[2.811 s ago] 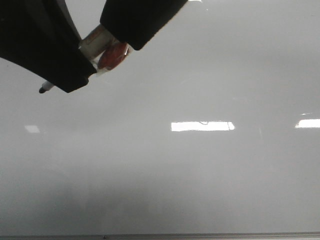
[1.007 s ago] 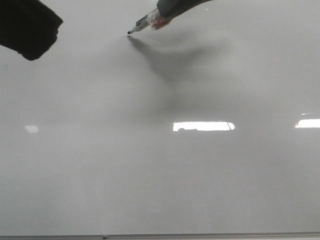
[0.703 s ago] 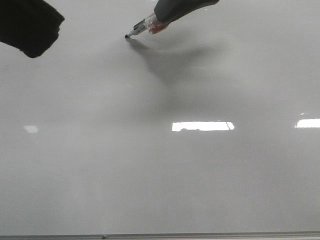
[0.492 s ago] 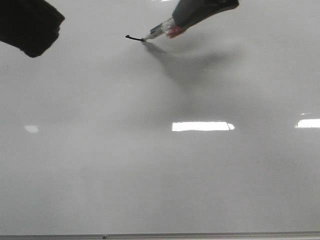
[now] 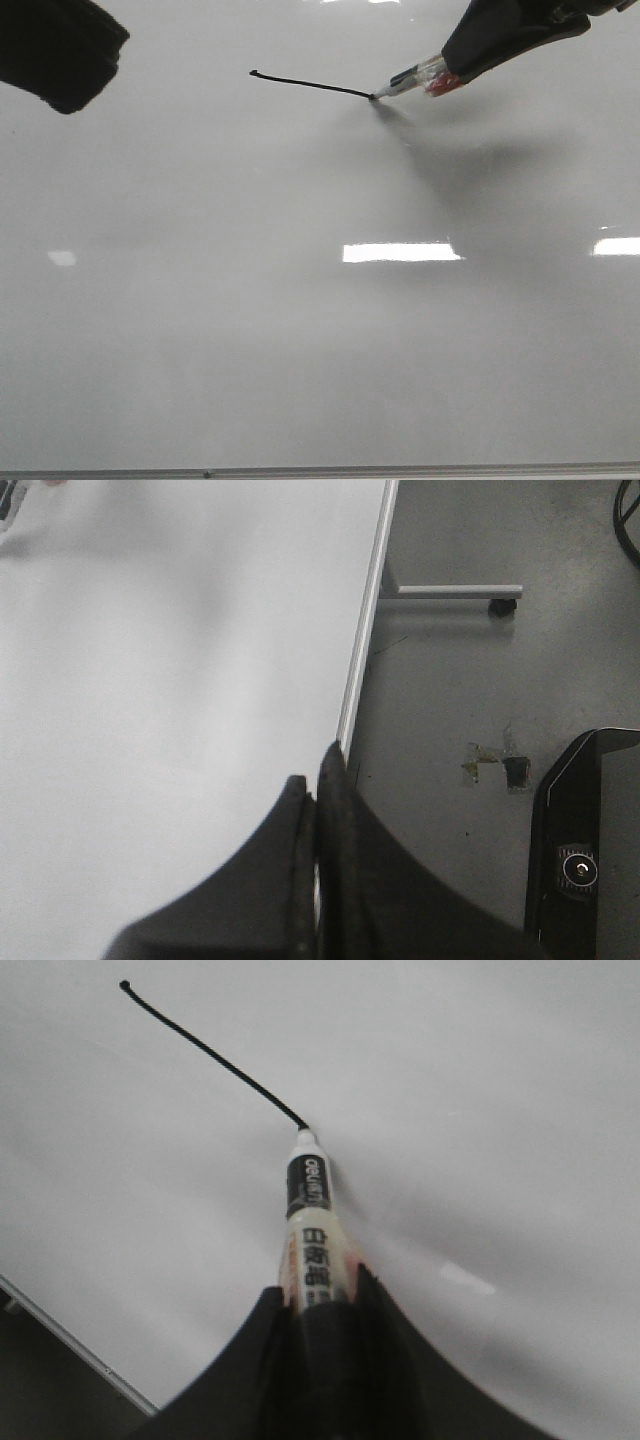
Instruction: Write number 7 on whiteboard
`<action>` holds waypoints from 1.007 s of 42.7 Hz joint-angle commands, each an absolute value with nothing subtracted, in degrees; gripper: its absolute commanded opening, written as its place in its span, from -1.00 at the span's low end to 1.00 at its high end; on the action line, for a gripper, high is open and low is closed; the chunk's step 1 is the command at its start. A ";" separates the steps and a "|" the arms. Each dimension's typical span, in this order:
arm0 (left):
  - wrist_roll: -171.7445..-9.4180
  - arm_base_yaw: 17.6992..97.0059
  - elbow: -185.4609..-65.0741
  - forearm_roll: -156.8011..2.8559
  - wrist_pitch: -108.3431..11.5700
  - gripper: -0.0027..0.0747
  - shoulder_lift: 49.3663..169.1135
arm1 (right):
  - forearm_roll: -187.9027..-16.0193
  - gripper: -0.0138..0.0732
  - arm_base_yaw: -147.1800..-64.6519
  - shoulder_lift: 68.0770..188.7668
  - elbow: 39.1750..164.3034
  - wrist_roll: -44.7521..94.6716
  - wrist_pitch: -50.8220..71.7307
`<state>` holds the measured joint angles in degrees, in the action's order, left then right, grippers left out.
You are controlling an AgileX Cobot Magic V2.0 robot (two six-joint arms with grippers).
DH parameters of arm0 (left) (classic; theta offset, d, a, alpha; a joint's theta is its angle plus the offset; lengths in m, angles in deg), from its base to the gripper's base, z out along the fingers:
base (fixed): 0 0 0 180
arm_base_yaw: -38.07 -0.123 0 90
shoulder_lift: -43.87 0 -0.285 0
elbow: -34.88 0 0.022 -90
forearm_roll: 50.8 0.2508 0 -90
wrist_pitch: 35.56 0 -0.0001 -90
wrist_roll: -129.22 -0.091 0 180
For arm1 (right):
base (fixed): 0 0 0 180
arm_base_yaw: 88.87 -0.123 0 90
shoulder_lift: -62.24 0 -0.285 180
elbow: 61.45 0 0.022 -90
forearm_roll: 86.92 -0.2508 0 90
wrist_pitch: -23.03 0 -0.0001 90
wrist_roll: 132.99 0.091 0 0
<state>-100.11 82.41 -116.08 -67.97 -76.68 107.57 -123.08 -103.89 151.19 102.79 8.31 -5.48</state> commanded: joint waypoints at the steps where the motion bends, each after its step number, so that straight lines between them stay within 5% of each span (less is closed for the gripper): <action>1: -99.58 82.63 -117.55 -69.48 -73.07 -0.98 106.66 | -121.59 -0.82 -105.98 151.22 103.74 8.19 -0.85; 23: -99.58 82.63 -117.55 -69.48 -73.07 -0.98 106.66 | -121.63 -0.82 -115.82 162.63 103.74 8.39 0.71; 43: -100.14 82.76 -119.22 -68.85 -75.18 -0.88 106.77 | -118.49 -0.82 -118.56 141.65 106.92 -7.30 -25.97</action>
